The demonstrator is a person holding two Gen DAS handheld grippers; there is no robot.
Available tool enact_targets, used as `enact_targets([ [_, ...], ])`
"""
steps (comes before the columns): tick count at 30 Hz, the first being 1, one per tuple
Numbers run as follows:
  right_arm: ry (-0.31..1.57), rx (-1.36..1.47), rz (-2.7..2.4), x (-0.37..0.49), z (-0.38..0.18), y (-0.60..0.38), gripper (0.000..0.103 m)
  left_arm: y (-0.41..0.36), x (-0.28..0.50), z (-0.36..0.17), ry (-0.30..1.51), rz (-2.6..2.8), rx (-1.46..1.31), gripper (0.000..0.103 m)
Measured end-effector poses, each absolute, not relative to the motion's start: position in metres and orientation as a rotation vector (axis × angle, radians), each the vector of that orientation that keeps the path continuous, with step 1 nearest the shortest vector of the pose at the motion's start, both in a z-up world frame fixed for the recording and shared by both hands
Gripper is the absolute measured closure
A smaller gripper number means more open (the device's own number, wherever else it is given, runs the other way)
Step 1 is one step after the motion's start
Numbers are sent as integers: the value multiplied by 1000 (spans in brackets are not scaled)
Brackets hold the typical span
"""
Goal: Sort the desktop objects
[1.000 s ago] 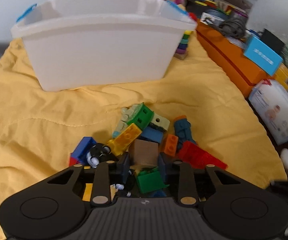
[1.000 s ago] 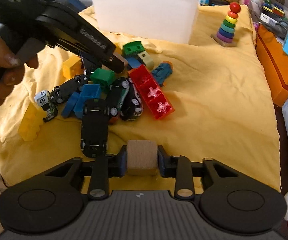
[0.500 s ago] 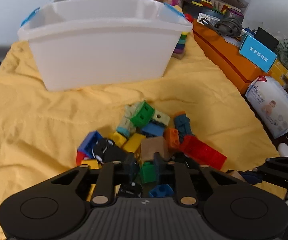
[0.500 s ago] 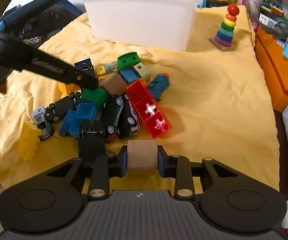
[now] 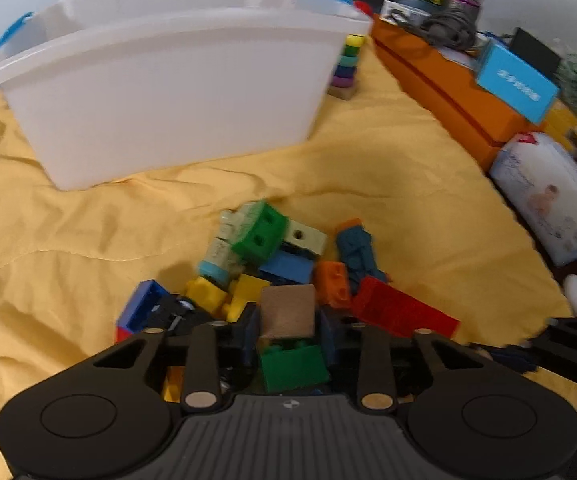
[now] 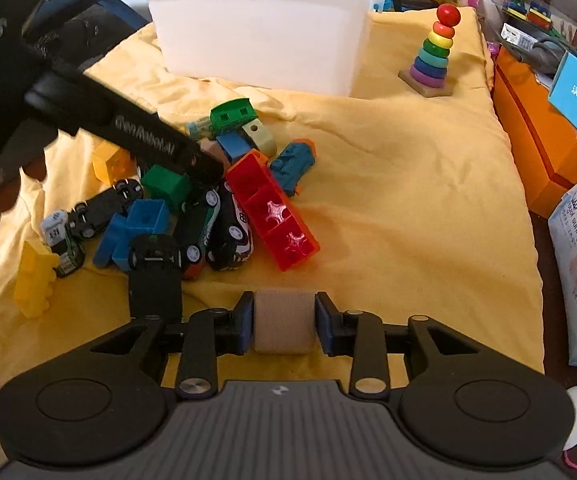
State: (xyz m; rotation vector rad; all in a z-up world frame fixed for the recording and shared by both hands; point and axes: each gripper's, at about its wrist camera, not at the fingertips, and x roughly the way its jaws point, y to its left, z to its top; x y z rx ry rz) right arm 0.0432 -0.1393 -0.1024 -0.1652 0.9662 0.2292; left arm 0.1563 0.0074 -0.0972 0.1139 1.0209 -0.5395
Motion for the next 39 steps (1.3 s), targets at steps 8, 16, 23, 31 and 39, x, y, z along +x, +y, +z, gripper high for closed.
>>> enact_targets([
  [8, 943, -177, 236, 46, -93, -137, 70, 29, 148, -66, 952, -547, 79, 70],
  [16, 744, -177, 236, 96, -26, -130, 70, 56, 177, 22, 718, -511, 8, 70],
  [23, 572, -87, 212, 177, 40, -127, 70, 57, 228, 67, 569, -468, 21, 70],
  [31, 646, 28, 196, 264, 40, -118, 70, 54, 307, 32, 653, -384, 45, 70],
  [39, 796, 19, 146, 293, 2, -114, 70, 57, 329, -12, 786, -374, 54, 70],
])
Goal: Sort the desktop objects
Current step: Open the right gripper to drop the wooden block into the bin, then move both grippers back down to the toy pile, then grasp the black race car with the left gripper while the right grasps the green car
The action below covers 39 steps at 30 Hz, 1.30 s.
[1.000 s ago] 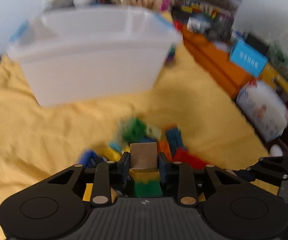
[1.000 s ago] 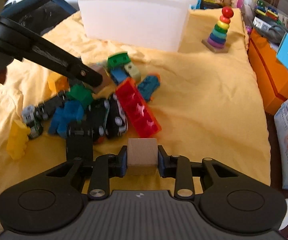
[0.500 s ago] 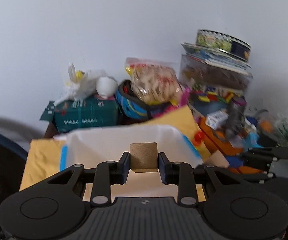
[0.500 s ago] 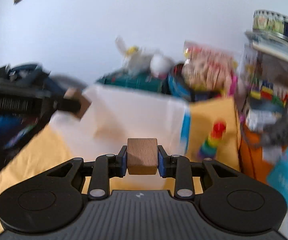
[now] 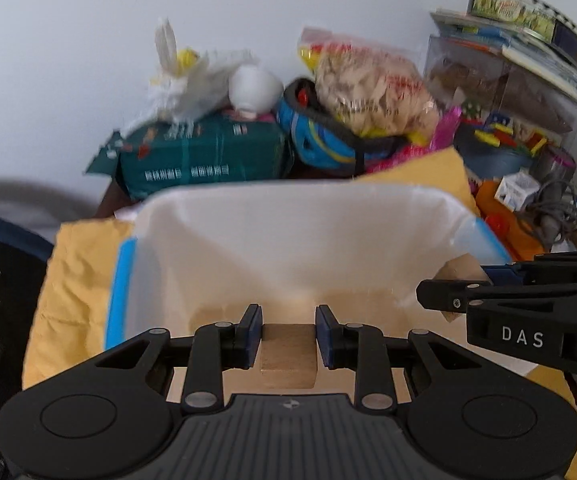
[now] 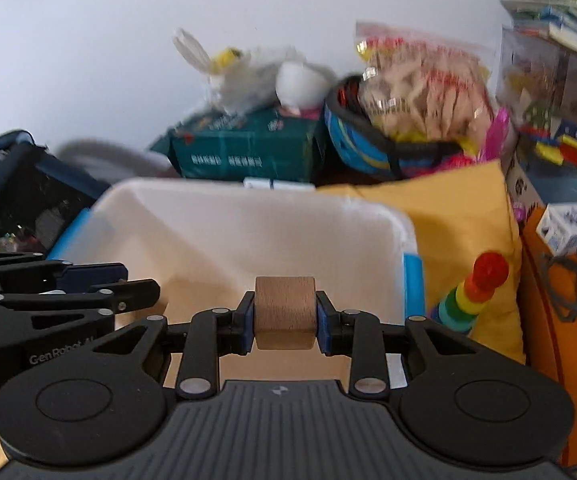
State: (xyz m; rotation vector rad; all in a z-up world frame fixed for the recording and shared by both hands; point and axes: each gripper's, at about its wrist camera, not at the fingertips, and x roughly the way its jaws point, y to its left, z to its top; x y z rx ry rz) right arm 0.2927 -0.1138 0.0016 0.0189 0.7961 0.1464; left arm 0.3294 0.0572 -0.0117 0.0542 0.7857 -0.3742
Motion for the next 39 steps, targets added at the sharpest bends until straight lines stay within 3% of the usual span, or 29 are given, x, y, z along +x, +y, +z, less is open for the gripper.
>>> enact_targets([
  [5, 786, 6, 125, 288, 2, -115, 62, 62, 322, -4, 760, -367, 40, 67],
  [10, 725, 13, 133, 273, 21, -117, 62, 67, 302, 14, 717, -373, 14, 65],
  [16, 634, -33, 194, 215, 43, -125, 62, 82, 241, 32, 657, -382, -2, 53],
  [21, 665, -79, 252, 160, 30, -134, 62, 97, 177, 14, 686, -370, -37, 43],
  [32, 901, -67, 376, 55, -47, -138, 68, 81, 80, -58, 889, -399, 9, 43],
  [39, 860, -242, 445, 25, -64, -94, 75, 76, 63, -69, 892, -388, 82, 45],
])
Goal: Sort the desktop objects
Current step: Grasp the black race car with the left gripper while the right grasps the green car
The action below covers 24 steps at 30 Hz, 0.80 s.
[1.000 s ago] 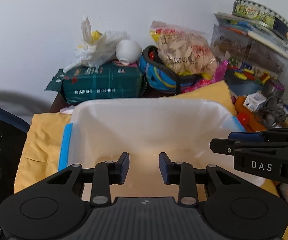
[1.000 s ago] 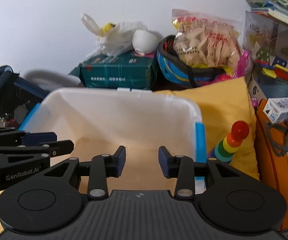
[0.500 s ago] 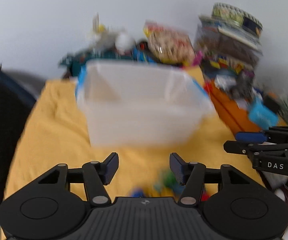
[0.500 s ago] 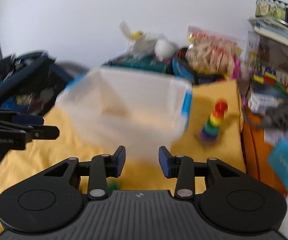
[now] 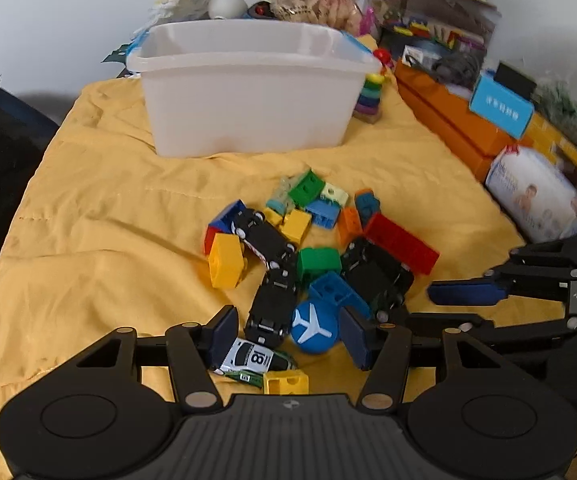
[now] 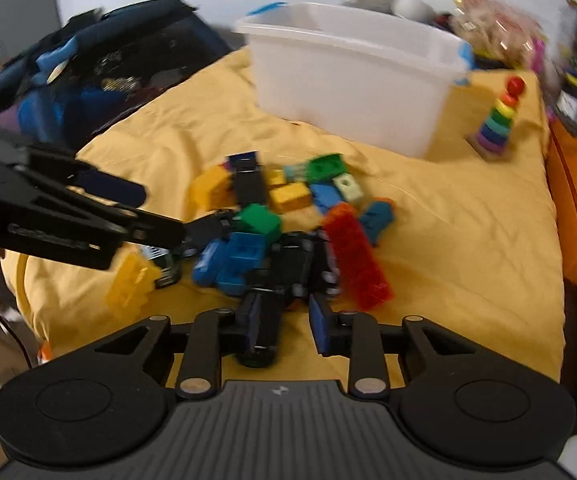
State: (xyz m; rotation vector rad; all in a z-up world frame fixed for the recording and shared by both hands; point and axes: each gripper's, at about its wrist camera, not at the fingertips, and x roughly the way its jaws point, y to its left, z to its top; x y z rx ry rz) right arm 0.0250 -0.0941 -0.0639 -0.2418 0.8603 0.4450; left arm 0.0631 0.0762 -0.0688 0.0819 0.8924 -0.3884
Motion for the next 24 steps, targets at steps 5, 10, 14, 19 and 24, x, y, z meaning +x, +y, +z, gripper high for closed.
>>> enact_targets([
  [5, 897, -329, 421, 20, -87, -74, 77, 61, 63, -82, 905, -408, 172, 45],
  [10, 886, -292, 380, 19, -90, -85, 84, 53, 75, -95, 928, -447, 245, 57],
  [14, 899, -261, 349, 16, -89, -100, 85, 53, 88, -104, 962, -486, 283, 63],
  [19, 898, -245, 321, 12, -87, -111, 85, 64, 107, -106, 973, -493, 265, 80],
  [24, 881, -287, 339, 15, -90, -101, 82, 83, 97, -84, 976, -501, 70, 84],
])
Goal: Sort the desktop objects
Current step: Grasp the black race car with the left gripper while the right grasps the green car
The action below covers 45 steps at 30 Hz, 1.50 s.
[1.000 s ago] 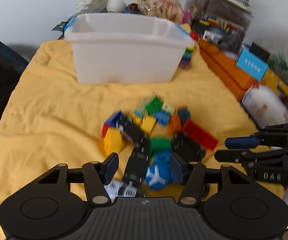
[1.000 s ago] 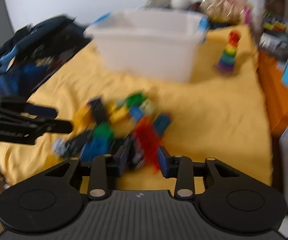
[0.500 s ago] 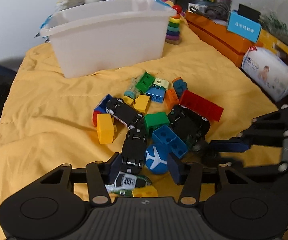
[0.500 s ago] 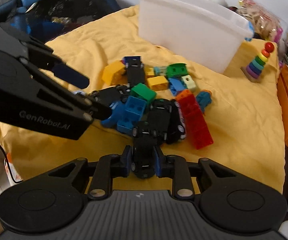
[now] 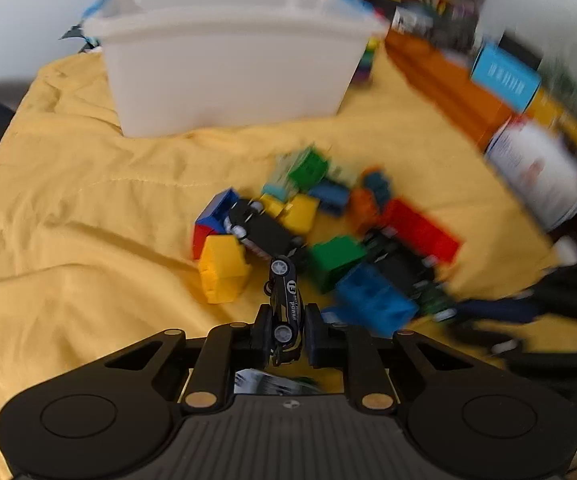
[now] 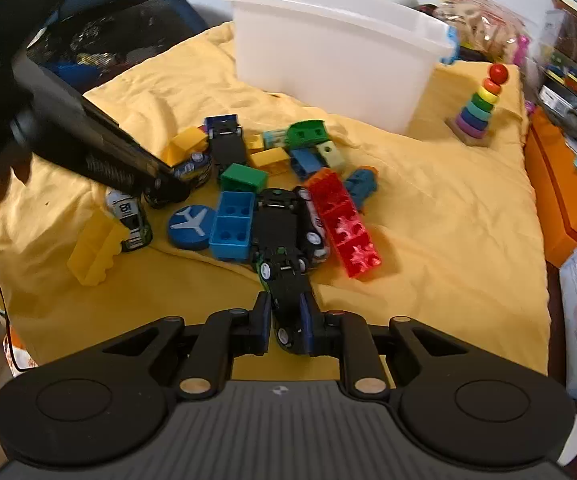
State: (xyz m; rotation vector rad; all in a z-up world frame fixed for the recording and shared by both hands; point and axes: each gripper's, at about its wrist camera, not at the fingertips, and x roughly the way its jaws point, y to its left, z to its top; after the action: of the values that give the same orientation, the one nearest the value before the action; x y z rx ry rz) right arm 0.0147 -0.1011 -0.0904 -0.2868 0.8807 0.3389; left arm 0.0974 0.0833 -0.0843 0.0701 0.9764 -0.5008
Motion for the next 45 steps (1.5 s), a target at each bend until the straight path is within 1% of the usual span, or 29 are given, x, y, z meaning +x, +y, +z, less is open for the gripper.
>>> enact_targets([
  [1, 877, -297, 337, 16, -92, -100, 79, 84, 88, -75, 964, -508, 45, 84],
  [5, 861, -310, 348, 15, -97, -106, 79, 81, 58, -60, 985, -575, -63, 84],
  [12, 852, -325, 379, 12, -96, -115, 78, 61, 35, -94, 1073, -617, -164, 84],
  [14, 842, -333, 399, 10, -98, -116, 72, 60, 37, -109, 1091, -600, -190, 84],
  [15, 841, -340, 410, 10, -99, -116, 70, 59, 38, -115, 1105, -589, -200, 84],
  [16, 833, -348, 418, 9, -99, -116, 72, 61, 38, -120, 1118, -579, -216, 82],
  [17, 827, -351, 417, 8, -100, -116, 76, 62, 38, -123, 1119, -573, -236, 81],
  [19, 830, -330, 420, 11, -99, -120, 81, 65, 35, -121, 1100, -537, -234, 72],
  [20, 838, -299, 424, 12, -97, -124, 84, 67, 34, -119, 1096, -518, -229, 72],
  [23, 874, -190, 417, 17, -91, -137, 85, 72, 31, -111, 1070, -454, -196, 69],
  [24, 890, -146, 418, 18, -88, -142, 85, 72, 29, -107, 1053, -436, -163, 65],
  [25, 914, -76, 425, 20, -85, -149, 89, 73, 28, -105, 1038, -430, -136, 62],
  [26, 937, -2, 438, 21, -83, -155, 92, 72, 26, -102, 1023, -419, -107, 62],
  [30, 1061, 363, 539, 28, -89, -178, 92, 63, 16, -91, 983, -453, -30, 60],
  [31, 1074, 382, 529, 29, -93, -179, 92, 58, 14, -88, 974, -466, -17, 58],
  [33, 1044, 282, 465, 30, -94, -175, 91, 50, 12, -88, 966, -472, 22, 56],
  [36, 899, -16, 449, 18, -81, -151, 81, 41, 13, -91, 974, -477, 46, 56],
  [38, 813, -202, 446, 6, -77, -130, 70, 36, 15, -95, 990, -488, 56, 56],
  [39, 801, -280, 444, 4, -81, -119, 68, 33, 15, -98, 998, -484, 70, 56],
  [42, 808, -376, 430, 7, -95, -106, 69, 29, 15, -104, 1016, -456, 124, 57],
  [45, 861, -366, 427, 16, -108, -111, 72, 36, 14, -107, 1031, -475, 67, 57],
])
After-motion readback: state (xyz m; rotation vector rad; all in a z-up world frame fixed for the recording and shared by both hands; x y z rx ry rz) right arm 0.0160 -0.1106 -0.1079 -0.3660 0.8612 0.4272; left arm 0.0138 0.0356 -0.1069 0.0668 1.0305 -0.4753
